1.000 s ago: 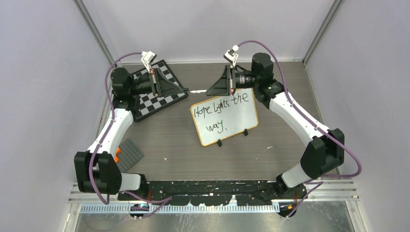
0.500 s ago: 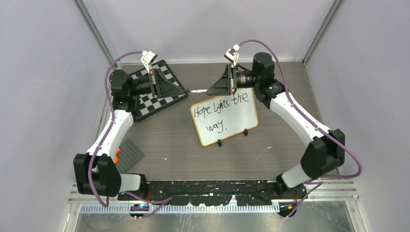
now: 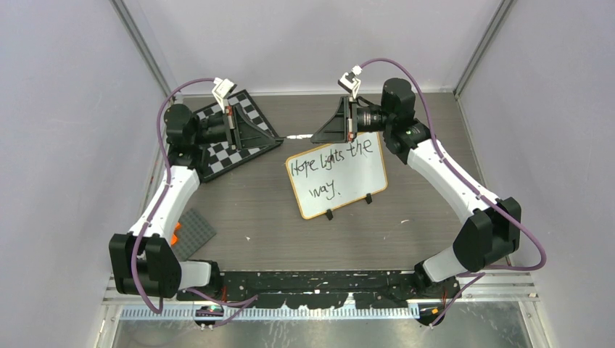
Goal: Write a sentence on the whiteboard
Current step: Close the whiteboard marker at the center of the board.
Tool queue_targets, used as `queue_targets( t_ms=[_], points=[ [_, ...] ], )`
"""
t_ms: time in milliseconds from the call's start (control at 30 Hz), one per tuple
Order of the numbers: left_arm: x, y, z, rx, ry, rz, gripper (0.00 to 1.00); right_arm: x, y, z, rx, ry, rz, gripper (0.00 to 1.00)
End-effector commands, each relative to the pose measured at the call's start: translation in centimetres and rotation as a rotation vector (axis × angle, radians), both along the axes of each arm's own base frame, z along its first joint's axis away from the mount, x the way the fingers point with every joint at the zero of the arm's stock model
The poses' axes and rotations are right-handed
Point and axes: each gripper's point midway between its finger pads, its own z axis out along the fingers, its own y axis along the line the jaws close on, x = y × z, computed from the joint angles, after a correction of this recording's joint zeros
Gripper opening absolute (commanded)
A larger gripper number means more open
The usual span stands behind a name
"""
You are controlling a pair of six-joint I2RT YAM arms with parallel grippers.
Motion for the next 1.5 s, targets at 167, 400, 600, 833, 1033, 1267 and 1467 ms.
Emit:
queue_targets(
  t_ms=[167,400,600,833,1033,1267,1467],
  points=[
    [-0.9,-0.3,1.0,-0.001,-0.046,-0.016,0.0,-1.5,0.1,1.8,0.023,-0.063,0.038,0.0],
    [-1.1,-0.9,0.9,-0.001,-0.038,-0.041,0.0,-1.6,0.5,1.9,0.024,-0.064,0.046,0.0],
    [-1.1,-1.5,0.6,-0.002,-0.026,-0.056,0.0,-2.2,1.0,2.0,0.027,-0.064,0.075,0.0],
    [-0.5,-1.6,0.4,-0.004,-0.01,-0.037,0.0,-2.7,1.3,2.3,0.031,-0.071,0.095,0.0],
    [0.2,-1.6,-0.2,0.021,0.005,-0.005,0.0,-3.0,1.3,2.5,0.035,-0.077,0.102,0.0],
    [1.3,-1.5,-1.0,0.052,0.031,0.044,0.0,-3.2,1.2,2.6,0.036,-0.079,0.106,0.0],
    [1.8,-1.5,-0.9,0.05,0.042,0.066,0.0,-3.3,1.1,2.5,0.035,-0.077,0.108,0.0]
  ],
)
